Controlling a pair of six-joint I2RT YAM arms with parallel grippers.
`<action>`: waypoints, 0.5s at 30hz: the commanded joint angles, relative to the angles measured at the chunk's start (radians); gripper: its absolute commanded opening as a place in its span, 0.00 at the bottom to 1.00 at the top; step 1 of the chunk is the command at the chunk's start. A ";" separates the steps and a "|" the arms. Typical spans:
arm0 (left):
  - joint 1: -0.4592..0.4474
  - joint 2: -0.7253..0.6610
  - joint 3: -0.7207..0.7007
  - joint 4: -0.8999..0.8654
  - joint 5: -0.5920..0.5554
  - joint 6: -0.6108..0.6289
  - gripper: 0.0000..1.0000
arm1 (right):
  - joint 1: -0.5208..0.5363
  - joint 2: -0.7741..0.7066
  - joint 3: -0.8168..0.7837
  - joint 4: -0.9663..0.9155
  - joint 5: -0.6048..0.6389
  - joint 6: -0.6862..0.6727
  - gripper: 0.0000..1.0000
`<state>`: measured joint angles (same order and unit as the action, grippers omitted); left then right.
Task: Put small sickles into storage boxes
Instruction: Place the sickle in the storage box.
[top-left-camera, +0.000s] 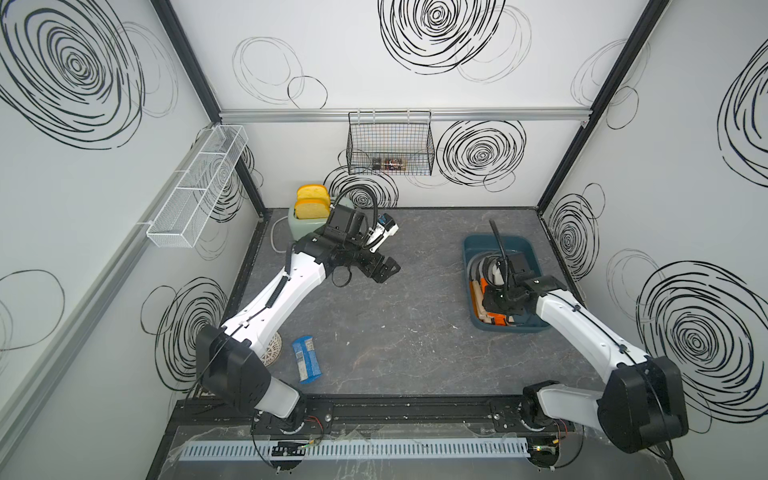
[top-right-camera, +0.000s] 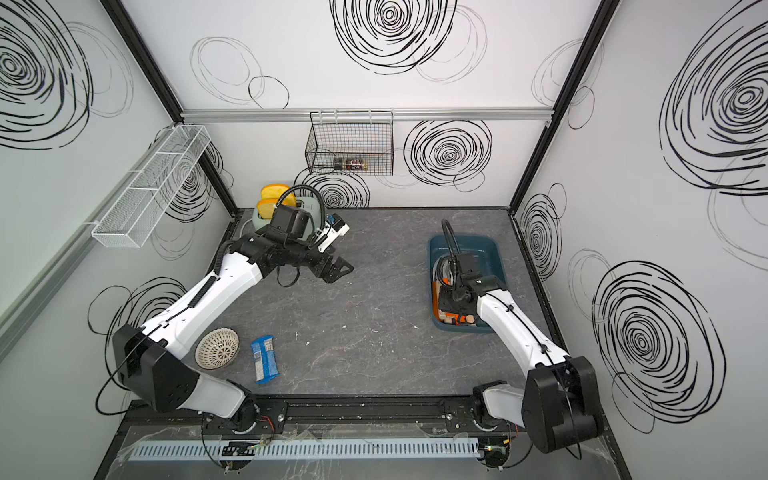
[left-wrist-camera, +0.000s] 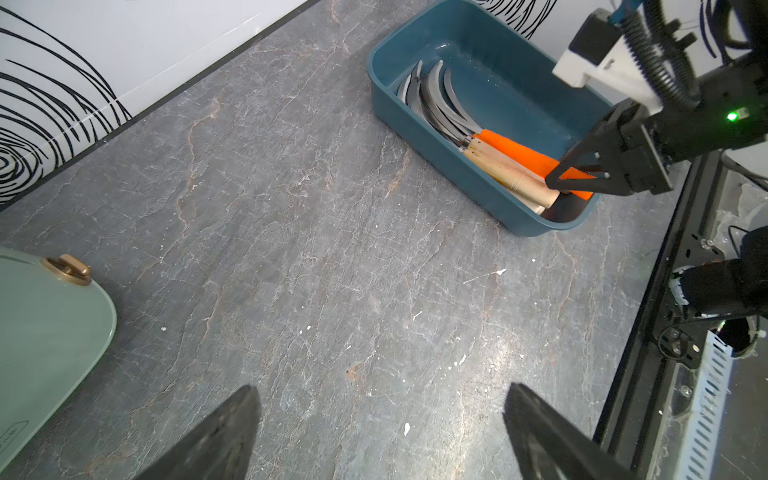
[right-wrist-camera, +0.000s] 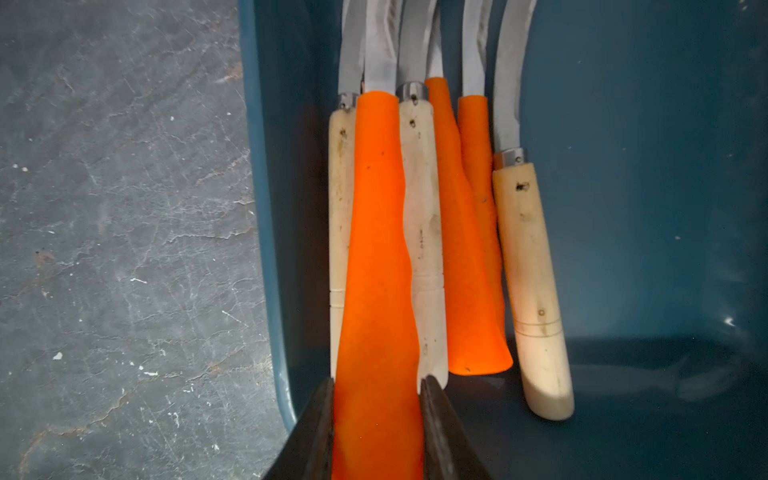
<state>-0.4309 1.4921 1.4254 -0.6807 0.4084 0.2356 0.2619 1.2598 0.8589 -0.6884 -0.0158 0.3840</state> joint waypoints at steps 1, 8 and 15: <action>0.007 -0.037 -0.019 0.040 0.014 0.003 0.96 | -0.009 0.015 -0.008 0.020 -0.009 -0.014 0.00; 0.017 -0.047 -0.043 0.057 0.014 -0.002 0.96 | -0.023 0.042 -0.009 0.036 -0.016 -0.020 0.00; 0.033 -0.043 -0.049 0.067 0.020 -0.019 0.96 | -0.036 0.087 -0.001 0.052 -0.024 -0.034 0.03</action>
<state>-0.4095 1.4693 1.3804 -0.6548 0.4103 0.2306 0.2329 1.3315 0.8562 -0.6559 -0.0372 0.3721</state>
